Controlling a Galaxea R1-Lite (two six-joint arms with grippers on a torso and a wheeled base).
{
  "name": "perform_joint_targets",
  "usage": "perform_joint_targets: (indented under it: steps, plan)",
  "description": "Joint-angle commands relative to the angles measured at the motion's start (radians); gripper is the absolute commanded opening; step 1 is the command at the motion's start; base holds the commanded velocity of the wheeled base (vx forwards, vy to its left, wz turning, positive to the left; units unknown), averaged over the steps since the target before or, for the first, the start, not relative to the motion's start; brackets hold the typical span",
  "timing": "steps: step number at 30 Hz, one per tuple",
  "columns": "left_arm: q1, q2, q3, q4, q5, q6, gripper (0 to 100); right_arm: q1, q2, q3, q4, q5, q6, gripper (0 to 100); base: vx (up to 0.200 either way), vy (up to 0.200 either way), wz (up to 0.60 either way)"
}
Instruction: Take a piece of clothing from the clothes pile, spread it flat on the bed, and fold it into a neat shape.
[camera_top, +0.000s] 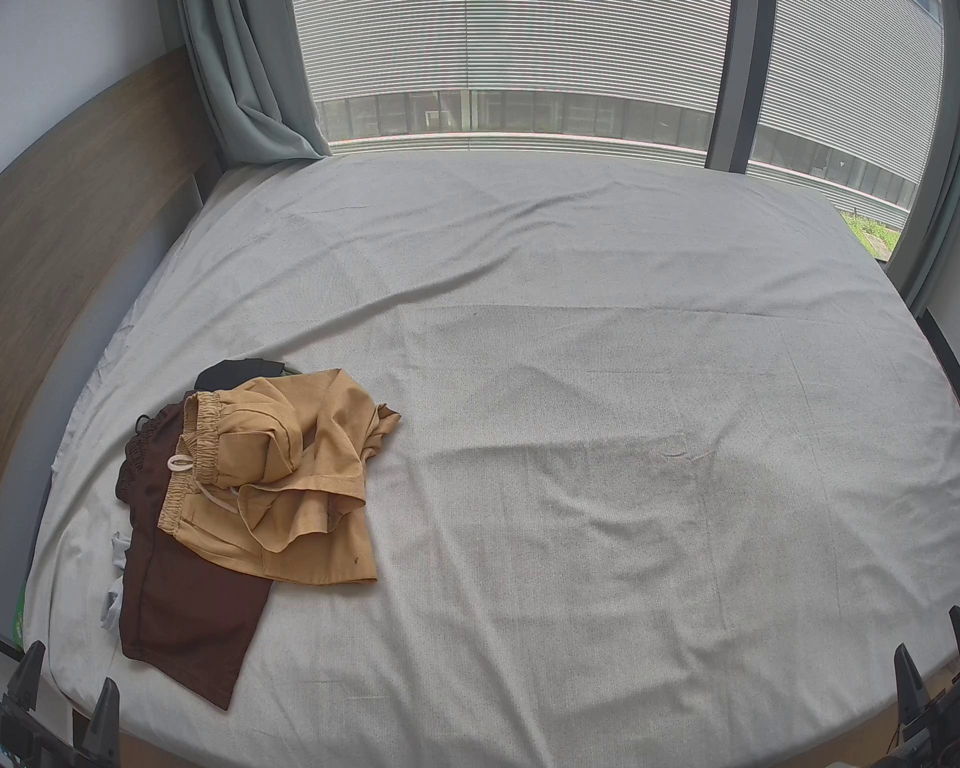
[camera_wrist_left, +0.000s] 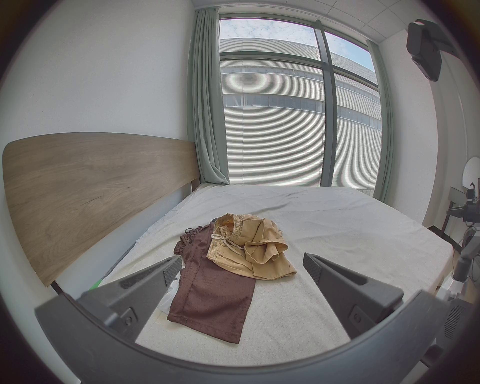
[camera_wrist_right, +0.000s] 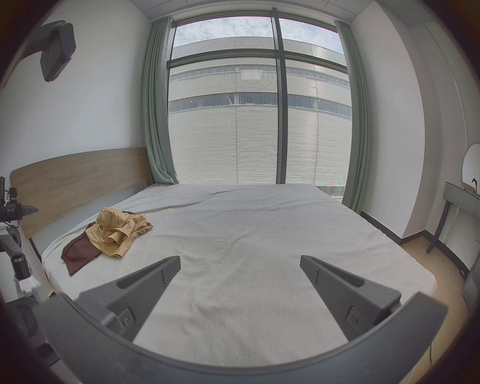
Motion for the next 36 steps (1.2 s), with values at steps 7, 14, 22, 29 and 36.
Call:
perform_joint_targets:
  steps: [7,14,22,29,36]
  plan:
    - [0.000,-0.016,0.016,-0.001,-0.001,0.002,100,0.000,-0.007,0.018,0.000,0.000,0.000,100,0.000,0.000,0.00]
    - [0.000,-0.016,0.018,-0.004,-0.004,0.006,100,0.000,-0.007,0.018,0.000,0.000,0.000,100,0.000,0.000,0.00]
    - [0.000,-0.016,0.016,-0.004,-0.004,0.006,100,0.000,-0.007,0.018,0.000,0.000,0.003,100,0.000,0.000,0.00]
    - [0.002,-0.016,-0.013,-0.046,-0.002,-0.011,100,0.000,-0.007,0.018,0.000,0.000,0.004,100,0.000,0.000,0.00]
    - [-0.003,0.148,-0.186,-0.095,-0.016,-0.038,100,0.002,-0.007,0.018,0.000,0.000,0.004,100,0.000,0.000,0.00]
